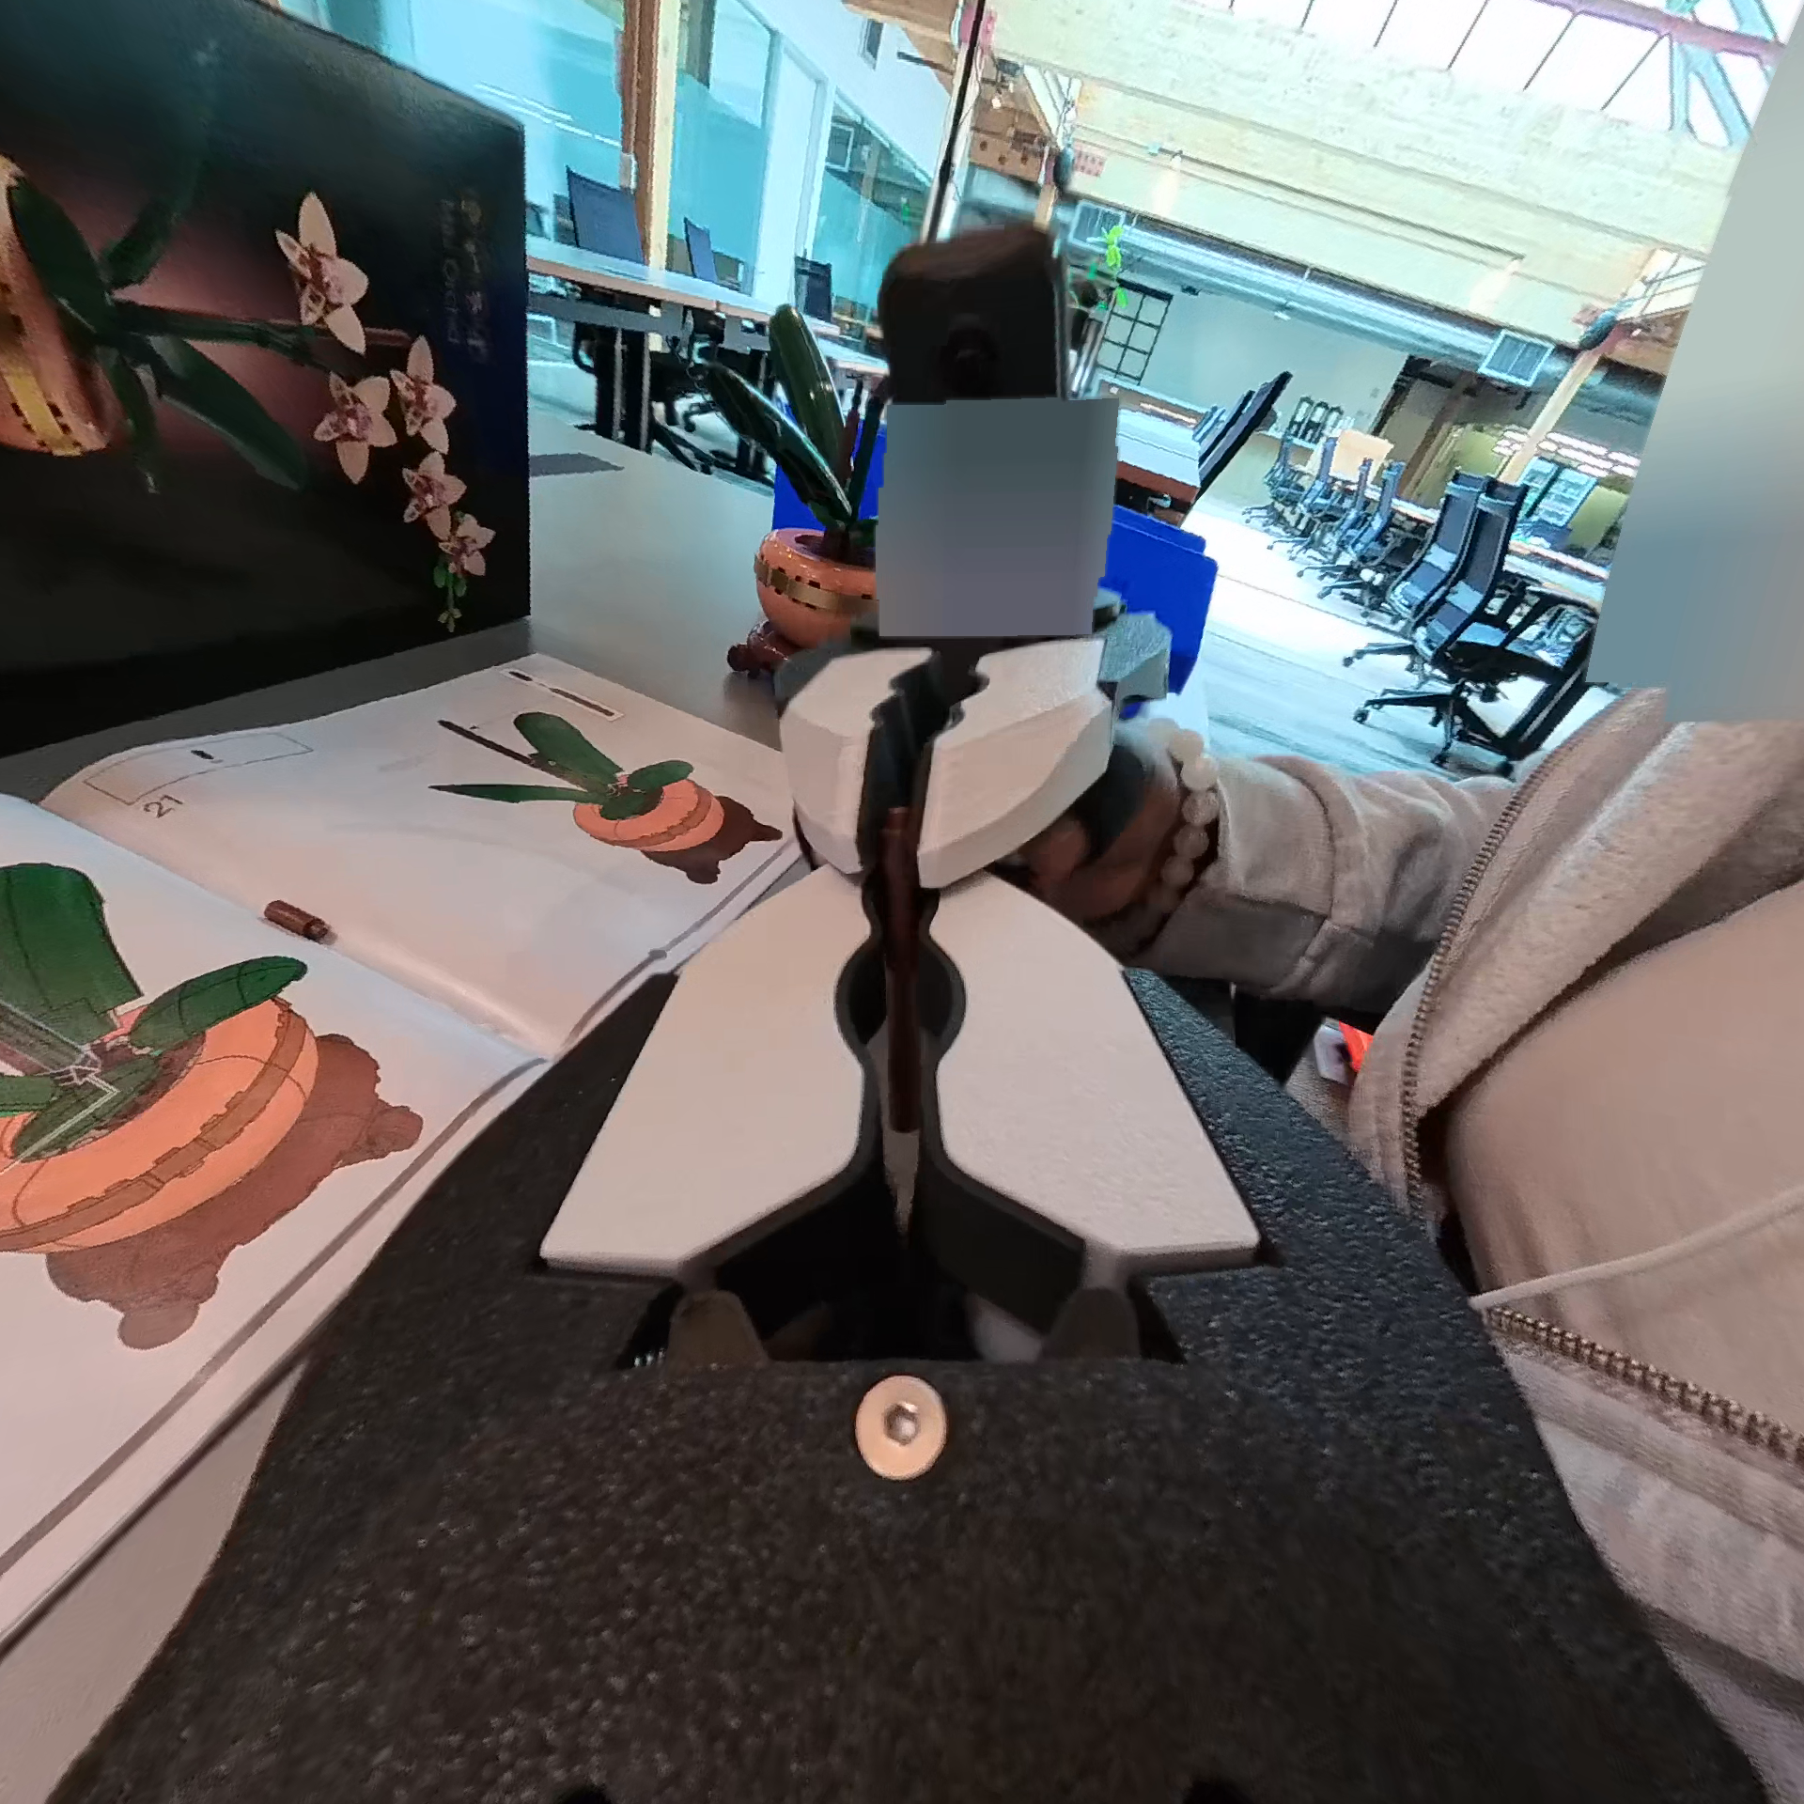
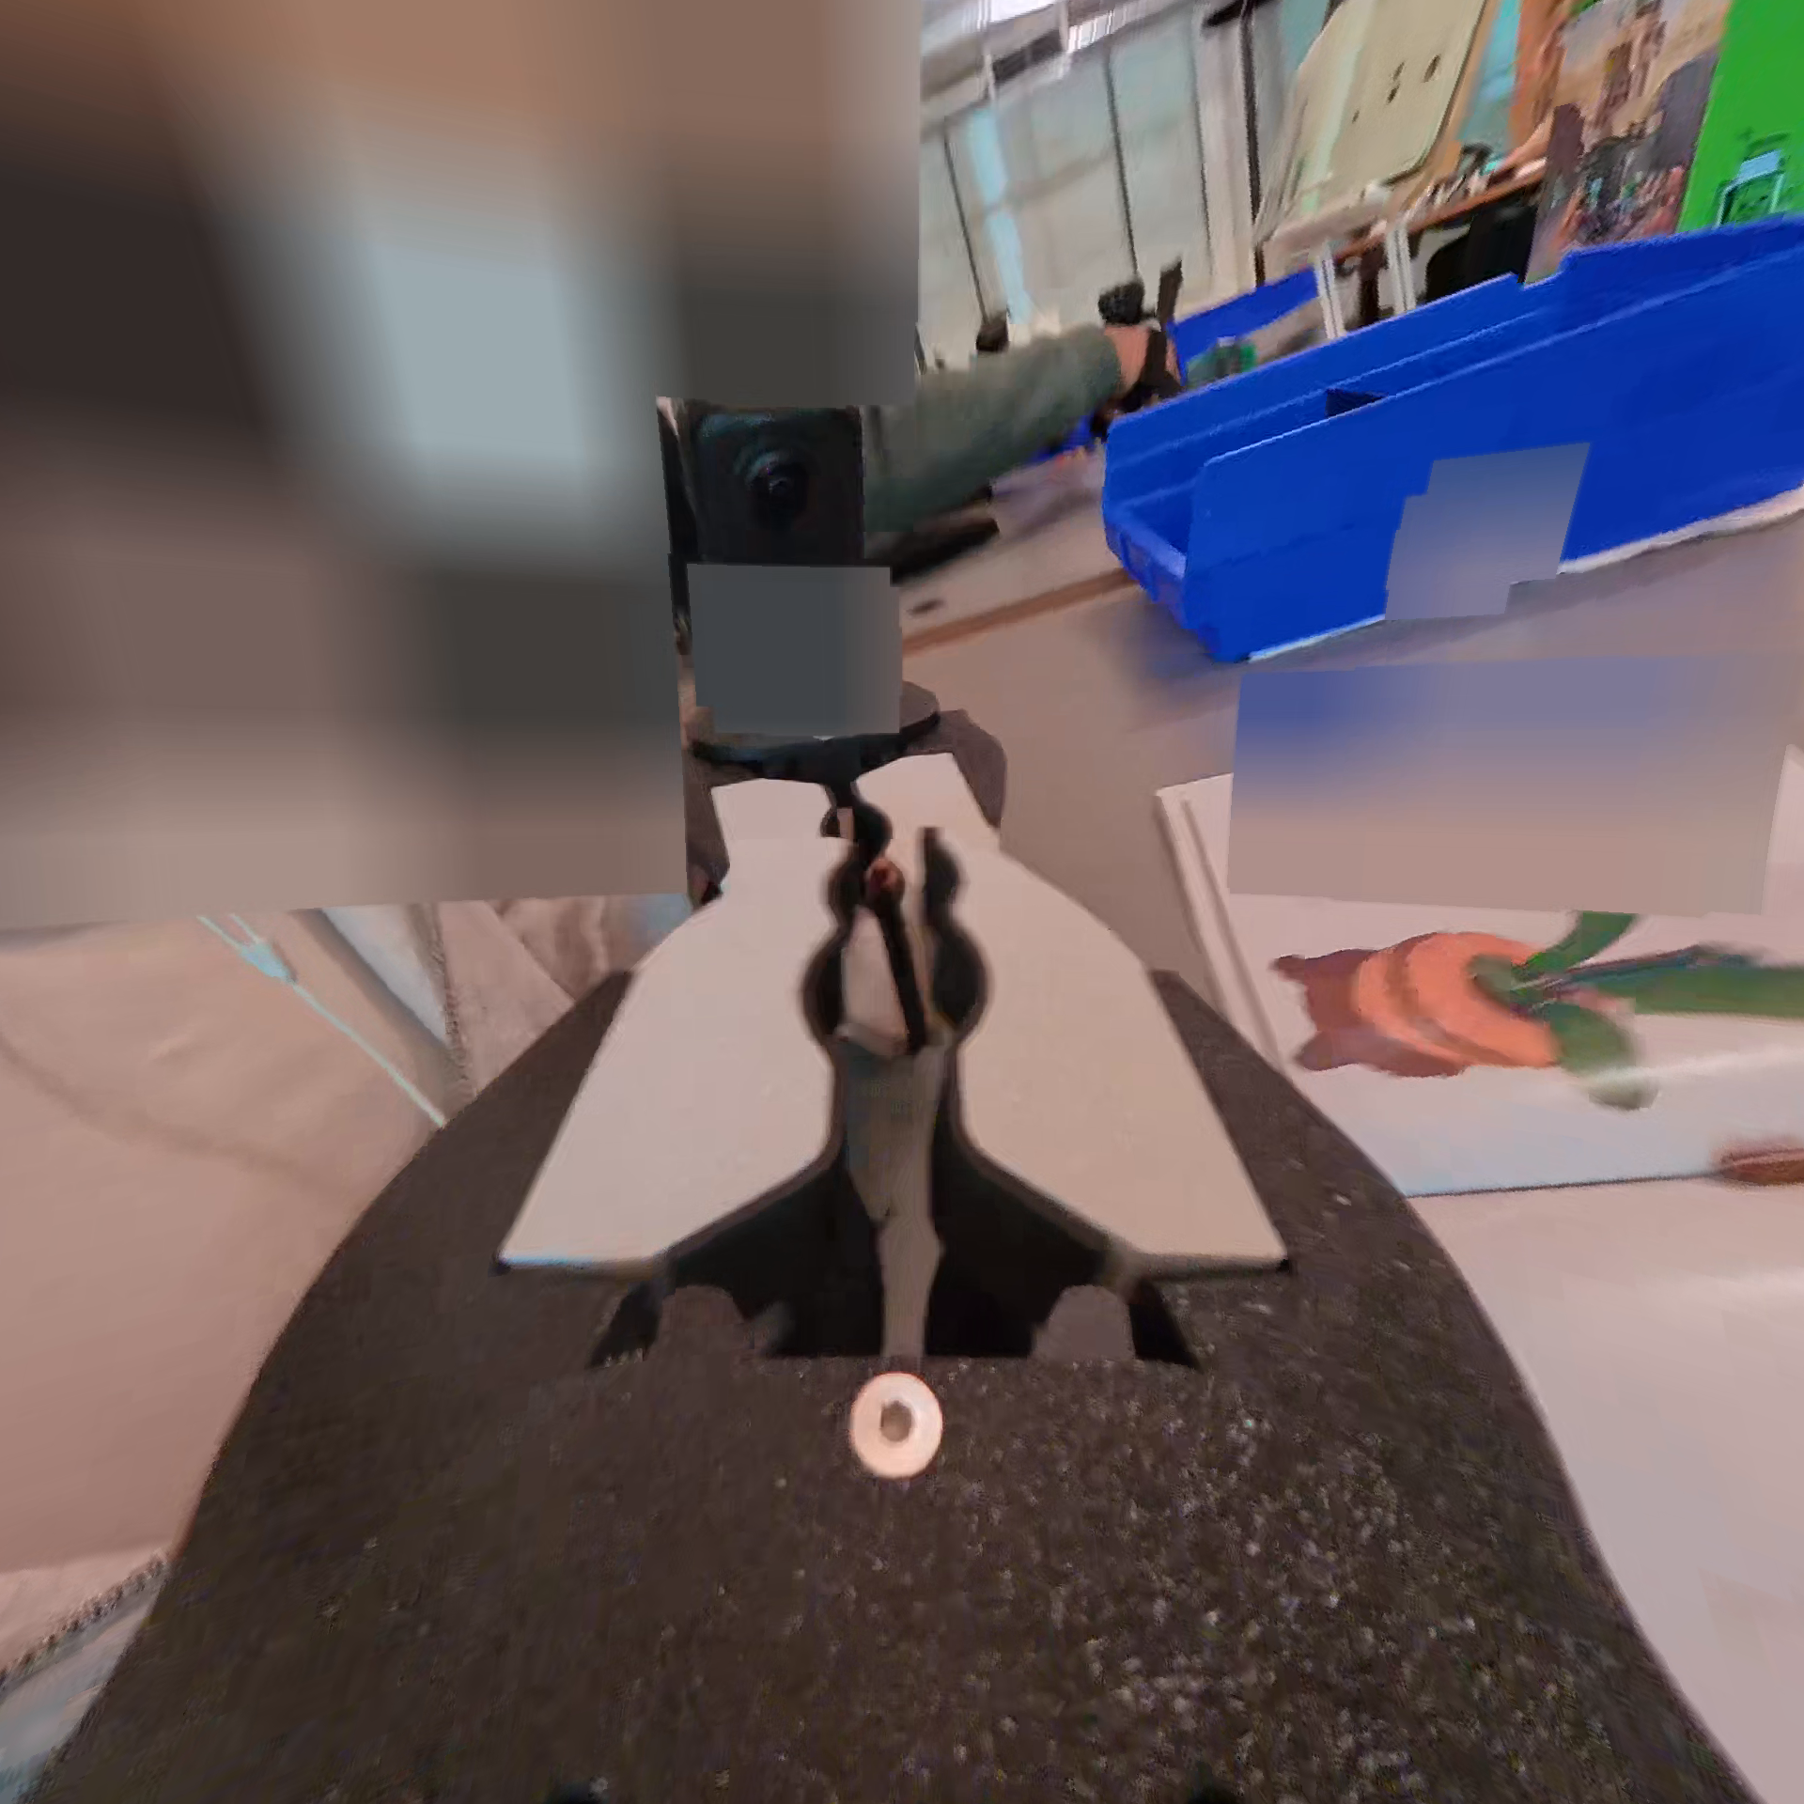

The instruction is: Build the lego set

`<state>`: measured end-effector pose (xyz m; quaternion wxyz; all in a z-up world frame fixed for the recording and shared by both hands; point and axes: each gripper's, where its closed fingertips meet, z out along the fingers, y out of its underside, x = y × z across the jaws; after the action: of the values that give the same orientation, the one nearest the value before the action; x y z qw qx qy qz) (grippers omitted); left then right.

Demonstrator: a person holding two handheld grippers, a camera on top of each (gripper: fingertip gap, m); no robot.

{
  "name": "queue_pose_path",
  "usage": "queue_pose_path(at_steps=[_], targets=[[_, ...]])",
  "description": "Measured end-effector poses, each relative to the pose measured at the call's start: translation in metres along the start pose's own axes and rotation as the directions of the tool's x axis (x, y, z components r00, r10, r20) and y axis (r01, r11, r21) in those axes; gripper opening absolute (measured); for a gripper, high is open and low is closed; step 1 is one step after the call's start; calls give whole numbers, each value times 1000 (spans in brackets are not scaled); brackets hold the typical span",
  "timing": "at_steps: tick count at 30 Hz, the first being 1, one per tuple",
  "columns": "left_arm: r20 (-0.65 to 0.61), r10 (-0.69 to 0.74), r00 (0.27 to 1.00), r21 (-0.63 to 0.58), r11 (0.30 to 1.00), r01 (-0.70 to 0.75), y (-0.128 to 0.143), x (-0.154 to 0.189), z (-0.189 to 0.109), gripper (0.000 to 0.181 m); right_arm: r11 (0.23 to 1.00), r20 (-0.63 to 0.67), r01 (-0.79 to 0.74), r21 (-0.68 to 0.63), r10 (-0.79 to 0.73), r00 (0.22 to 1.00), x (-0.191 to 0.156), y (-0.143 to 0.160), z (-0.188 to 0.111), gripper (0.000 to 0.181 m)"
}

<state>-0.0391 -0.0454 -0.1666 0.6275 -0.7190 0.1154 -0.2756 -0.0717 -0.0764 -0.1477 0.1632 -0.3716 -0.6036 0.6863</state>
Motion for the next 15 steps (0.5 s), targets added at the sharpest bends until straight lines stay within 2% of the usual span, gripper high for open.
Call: queue_pose_path(at_steps=[2, 3, 4, 5, 6, 7, 8, 10, 11, 13, 15], targets=[[5, -2, 1000, 9, 1000, 2, -1, -1, -1, 0, 977, -42, 185, -103, -190, 981, 8, -20, -7, 46], [0, -12, 1000, 18, 1000, 12, -2, -1, -2, 0, 924, -66, 322, -204, -342, 938, 17, -28, -12, 58], [-9, -25, 1000, 23, 999, 25, -2, -1, -3, 0, 817, -74, 457, -352, -511, 856, 33, -34, -18, 62], [-14, -38, 999, 26, 999, 38, -3, -1, -5, 0, 655, -30, 560, -508, -663, 748, 52, -37, -26, 54], [-13, -49, 999, 35, 998, 50, -4, -2, -6, 0, 461, 82, 638, -617, -768, 635, 68, -38, -32, 29], [-16, -59, 998, 49, 997, 59, -5, -3, -7, 0, 302, 210, 682, -666, -801, 560, 82, -35, -32, 16], [-24, -69, 997, 63, 996, 71, -7, -3, -9, 0, 233, 301, 684, -691, -768, 566, 94, -30, -29, 11], [-39, -94, 995, 87, 991, 97, -10, -5, -12, 0, 213, 450, 667, -714, -590, 671, 105, -10, -20, 2], [-47, -105, 993, 96, 989, 109, -11, -5, -13, 0, 173, 510, 672, -720, -525, 681, 113, 1, -19, 2], [-61, -122, 991, 100, 987, 128, -11, -5, -15, 0, -1, 597, 662, -749, -435, 674, 139, 21, -27, 7], [-72, -136, 988, 110, 983, 144, -12, -5, -18, 0, -111, 641, 653, -749, -372, 671, 157, 35, -33, 10]])
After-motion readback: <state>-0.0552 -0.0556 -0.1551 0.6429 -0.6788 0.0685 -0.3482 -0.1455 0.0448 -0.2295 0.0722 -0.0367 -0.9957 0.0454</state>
